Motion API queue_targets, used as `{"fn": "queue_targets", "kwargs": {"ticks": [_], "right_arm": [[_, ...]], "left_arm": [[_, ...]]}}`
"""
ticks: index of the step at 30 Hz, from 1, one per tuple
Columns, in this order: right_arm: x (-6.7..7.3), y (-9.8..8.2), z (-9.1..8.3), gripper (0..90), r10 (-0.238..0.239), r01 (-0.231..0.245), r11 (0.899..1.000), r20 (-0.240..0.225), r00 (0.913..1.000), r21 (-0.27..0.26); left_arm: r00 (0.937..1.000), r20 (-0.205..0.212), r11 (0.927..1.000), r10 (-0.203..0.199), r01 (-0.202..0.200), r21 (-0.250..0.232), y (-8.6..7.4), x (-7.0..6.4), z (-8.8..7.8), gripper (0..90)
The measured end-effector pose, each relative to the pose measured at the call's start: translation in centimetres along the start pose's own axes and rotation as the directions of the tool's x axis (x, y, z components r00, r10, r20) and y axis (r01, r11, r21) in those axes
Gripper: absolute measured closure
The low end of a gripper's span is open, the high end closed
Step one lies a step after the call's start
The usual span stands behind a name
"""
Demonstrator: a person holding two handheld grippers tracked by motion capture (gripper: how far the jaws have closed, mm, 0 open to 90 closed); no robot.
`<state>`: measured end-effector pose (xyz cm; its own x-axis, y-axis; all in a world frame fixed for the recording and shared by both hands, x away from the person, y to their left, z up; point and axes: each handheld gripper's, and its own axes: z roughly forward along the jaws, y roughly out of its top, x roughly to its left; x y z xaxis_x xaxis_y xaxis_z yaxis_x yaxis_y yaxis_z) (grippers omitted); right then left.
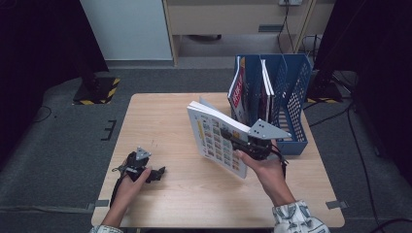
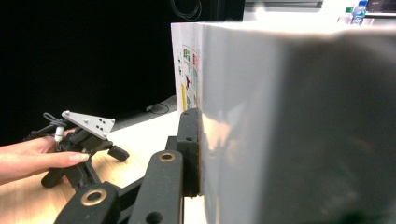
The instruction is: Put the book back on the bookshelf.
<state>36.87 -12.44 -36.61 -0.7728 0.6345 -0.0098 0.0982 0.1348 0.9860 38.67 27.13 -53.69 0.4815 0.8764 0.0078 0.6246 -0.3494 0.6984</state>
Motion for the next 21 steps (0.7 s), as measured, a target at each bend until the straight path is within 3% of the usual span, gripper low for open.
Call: {"fn": "queue_targets", "kwargs": {"ticks": [21], "right_arm": [[-1.0, -0.7, -3.3, 73.9, 0.003, -0.003, 1.000, 0.026, 0.9997, 0.009]], "left_arm": [[1.0000, 0.000, 1.0000, -0.001, 0.001, 0.000, 0.0, 0.0, 0.0, 0.0]]}}
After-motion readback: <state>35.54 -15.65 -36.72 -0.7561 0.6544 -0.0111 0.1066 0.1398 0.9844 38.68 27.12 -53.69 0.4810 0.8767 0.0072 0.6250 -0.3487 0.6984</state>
